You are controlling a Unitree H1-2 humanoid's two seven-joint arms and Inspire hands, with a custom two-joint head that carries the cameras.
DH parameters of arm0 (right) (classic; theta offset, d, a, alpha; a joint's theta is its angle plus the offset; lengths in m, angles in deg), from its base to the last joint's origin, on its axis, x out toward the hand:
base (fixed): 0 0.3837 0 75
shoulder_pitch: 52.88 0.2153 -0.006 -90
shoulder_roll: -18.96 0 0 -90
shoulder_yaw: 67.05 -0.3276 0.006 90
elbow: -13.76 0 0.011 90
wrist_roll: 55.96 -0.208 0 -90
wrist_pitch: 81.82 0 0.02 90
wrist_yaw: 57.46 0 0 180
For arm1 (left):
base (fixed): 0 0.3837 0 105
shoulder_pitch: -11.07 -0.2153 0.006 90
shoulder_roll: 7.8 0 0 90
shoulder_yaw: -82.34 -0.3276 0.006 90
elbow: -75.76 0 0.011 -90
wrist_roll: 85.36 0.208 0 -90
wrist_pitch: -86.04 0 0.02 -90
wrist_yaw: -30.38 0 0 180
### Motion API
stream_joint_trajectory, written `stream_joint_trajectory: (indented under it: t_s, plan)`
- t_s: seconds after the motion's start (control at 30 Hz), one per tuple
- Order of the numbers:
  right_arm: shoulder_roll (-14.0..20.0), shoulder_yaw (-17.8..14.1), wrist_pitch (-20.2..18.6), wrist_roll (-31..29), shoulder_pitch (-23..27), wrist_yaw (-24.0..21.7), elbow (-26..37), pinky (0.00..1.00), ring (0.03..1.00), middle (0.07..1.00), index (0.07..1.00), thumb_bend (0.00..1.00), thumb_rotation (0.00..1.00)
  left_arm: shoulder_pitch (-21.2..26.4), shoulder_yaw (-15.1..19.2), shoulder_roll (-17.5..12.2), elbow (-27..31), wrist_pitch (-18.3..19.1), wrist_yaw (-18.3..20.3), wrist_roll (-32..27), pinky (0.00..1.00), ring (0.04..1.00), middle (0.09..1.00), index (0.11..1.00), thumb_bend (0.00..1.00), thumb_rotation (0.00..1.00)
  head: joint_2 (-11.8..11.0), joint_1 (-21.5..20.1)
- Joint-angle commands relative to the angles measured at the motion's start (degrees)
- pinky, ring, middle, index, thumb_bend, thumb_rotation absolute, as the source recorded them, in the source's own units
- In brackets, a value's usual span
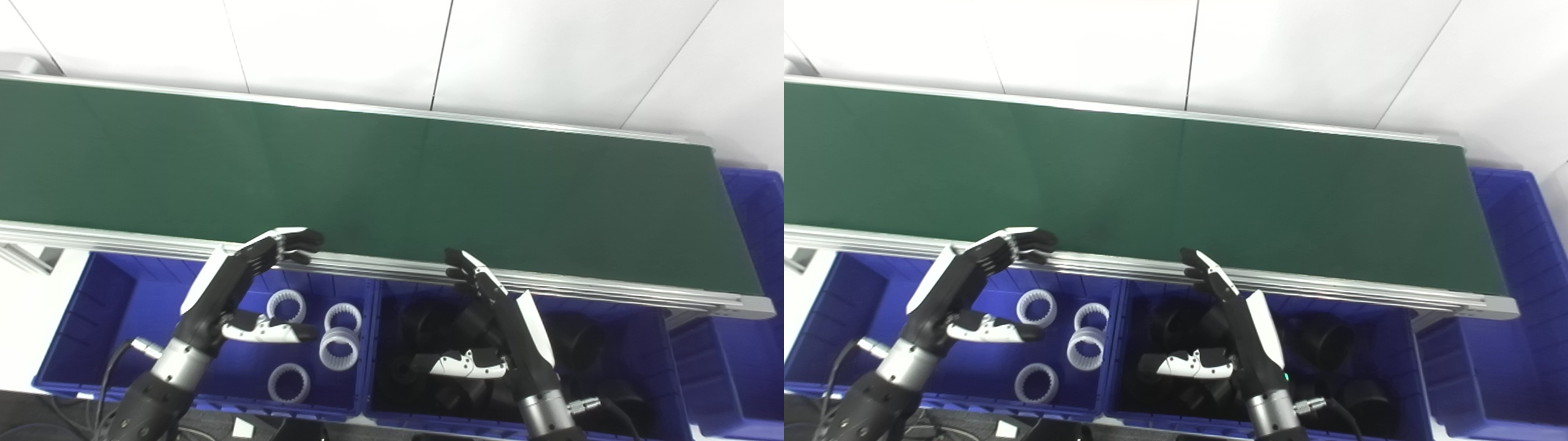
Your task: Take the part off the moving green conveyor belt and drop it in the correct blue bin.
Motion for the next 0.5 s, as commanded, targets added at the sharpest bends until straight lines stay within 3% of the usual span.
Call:
stream_joint_trajectory:
  t_s: [0.0, 0.2, 0.47]
  plan:
    - [-1.00, 0.37, -0.69, 0.37, -0.11, 0.25, 2.44, 0.76, 0.820, 0.856, 0.872, 0.95, 0.30, 0.48, 0.47, -0.14, 0.69, -2.83, 0.73, -2.67, 0.71, 0.761, 0.783, 0.772, 0.98, 0.27, 0.03, -0.01]
    - [-0.48, 0.34, -0.15, 1.59, -0.21, 0.34, 2.05, 0.75, 0.814, 0.855, 0.877, 0.94, 0.32, 0.45, 0.74, 0.75, -0.74, -3.22, 2.23, -6.74, 0.75, 0.792, 0.806, 0.787, 0.94, 0.26, -0.69, -0.73]
    - [-0.35, 0.18, -0.72, 2.16, 0.02, -0.04, 2.05, 0.74, 0.806, 0.851, 0.876, 0.95, 0.31, 0.55, 1.29, 2.10, -2.86, -6.02, 2.66, -6.74, 0.71, 0.759, 0.779, 0.767, 0.93, 0.23, -1.20, 0.19]
